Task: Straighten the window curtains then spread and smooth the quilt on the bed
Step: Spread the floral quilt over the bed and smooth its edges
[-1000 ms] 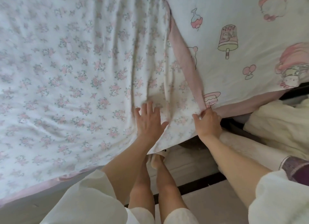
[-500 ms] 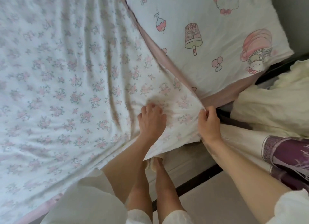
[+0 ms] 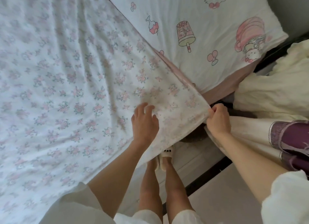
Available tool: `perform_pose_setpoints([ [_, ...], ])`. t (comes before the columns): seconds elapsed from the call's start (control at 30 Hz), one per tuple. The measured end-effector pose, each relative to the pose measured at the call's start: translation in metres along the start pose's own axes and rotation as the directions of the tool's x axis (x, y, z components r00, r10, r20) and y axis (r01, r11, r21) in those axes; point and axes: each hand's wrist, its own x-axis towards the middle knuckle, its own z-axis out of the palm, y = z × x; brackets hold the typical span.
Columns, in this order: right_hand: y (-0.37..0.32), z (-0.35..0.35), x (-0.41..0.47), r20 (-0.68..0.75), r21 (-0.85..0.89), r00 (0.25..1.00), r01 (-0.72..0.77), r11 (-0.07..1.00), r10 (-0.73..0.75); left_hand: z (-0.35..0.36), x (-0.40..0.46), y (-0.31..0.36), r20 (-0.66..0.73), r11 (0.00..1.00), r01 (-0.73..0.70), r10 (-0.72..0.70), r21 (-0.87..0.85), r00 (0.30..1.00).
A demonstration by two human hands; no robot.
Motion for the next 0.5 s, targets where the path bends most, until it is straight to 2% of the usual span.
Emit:
perform_pose_setpoints([
  [0.1, -0.008, 0.007, -0.008, -0.023, 0.190, 0.984, -0.170, 0.967, 0.177, -0.007, -0.004, -0.023, -0.029, 0.984, 0.132, -0.129, 0.117, 0.991],
  [0.2, -0.013, 0.023, -0.030, 0.145, 0.332, 0.925, -0.379, 0.864, 0.350, -0.004, -0.013, -0.038, 0.066, 0.976, 0.080, -0.095, 0.200, 0.993],
  [0.3, -0.022, 0.046, -0.055, 0.435, 0.391, 0.753, -0.652, 0.650, 0.493, 0.002, -0.017, -0.039, 0.130, 0.969, 0.010, -0.043, 0.247, 0.991],
  [0.37, -0.029, 0.057, -0.063, 0.586, 0.438, 0.639, -0.767, 0.469, 0.497, 0.005, -0.017, -0.039, 0.151, 0.961, -0.003, -0.041, 0.278, 0.988],
  [0.43, -0.031, 0.063, -0.061, 0.637, 0.514, 0.598, -0.800, 0.311, 0.486, 0.007, -0.015, -0.039, 0.167, 0.950, -0.014, -0.041, 0.312, 0.985],
  [0.5, -0.030, 0.063, -0.055, 0.593, 0.556, 0.605, -0.785, 0.274, 0.531, 0.007, -0.013, -0.040, 0.164, 0.938, -0.023, -0.036, 0.346, 0.986],
])
